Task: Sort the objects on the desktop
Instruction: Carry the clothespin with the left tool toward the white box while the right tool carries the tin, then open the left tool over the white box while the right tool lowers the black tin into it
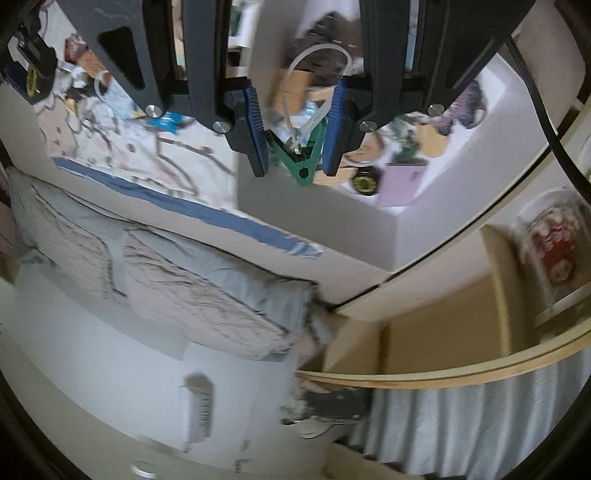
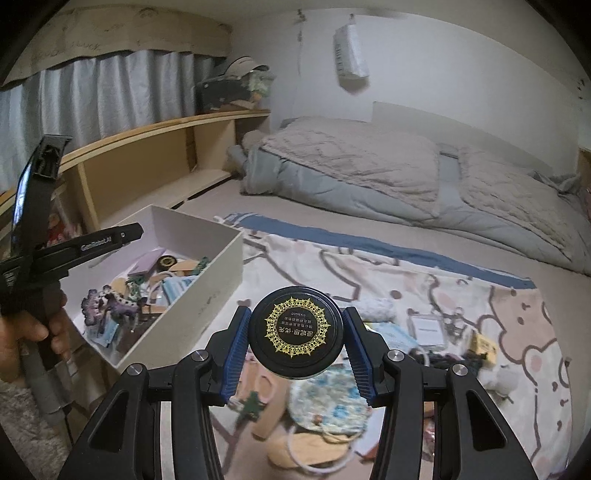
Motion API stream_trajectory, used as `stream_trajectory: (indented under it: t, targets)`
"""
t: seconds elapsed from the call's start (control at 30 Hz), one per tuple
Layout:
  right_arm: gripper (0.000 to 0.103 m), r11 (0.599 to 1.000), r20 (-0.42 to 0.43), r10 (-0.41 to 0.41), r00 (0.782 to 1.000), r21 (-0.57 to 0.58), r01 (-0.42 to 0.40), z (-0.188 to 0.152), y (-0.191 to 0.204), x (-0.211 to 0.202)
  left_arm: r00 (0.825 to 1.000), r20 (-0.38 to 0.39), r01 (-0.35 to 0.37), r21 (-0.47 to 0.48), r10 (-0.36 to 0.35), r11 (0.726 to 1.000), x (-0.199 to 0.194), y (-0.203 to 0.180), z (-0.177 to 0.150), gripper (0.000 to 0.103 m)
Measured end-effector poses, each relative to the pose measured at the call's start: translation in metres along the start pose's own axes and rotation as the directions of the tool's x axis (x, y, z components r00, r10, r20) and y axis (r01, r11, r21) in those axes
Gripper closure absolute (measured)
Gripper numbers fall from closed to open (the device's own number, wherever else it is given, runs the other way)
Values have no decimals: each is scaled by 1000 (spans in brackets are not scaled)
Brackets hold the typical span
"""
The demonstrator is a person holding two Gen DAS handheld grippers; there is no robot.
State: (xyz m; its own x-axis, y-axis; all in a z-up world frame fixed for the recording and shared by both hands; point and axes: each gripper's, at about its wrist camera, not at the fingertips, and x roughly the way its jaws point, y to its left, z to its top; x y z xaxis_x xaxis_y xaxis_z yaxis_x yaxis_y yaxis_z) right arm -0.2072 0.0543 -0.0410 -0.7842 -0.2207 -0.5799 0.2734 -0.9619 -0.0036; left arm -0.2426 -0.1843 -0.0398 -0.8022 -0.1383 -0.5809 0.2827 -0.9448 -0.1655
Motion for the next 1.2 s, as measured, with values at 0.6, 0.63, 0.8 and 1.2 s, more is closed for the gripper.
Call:
stream_trajectory:
  t: [0.6,0.63,0.8,1.2]
  targets:
    - [52,993,-40,72,997,-90,-75,9,71,30,992,-106,-78,-77,69,994,38,61,-9,81]
    - [52,993,-41,75,996,-93,-79,9,73,31,992,-105,-83,-73,75,994,39,61,-9,81]
    - [52,989,-49,100,994,-100,-105,14,85,36,990,-110,-92,-57,86,994,39,59,-12,81]
    - [52,985,-63,132,989,-106,-138,24,101,47,985,-99,-140,-10,139,990,34,57,-16,46]
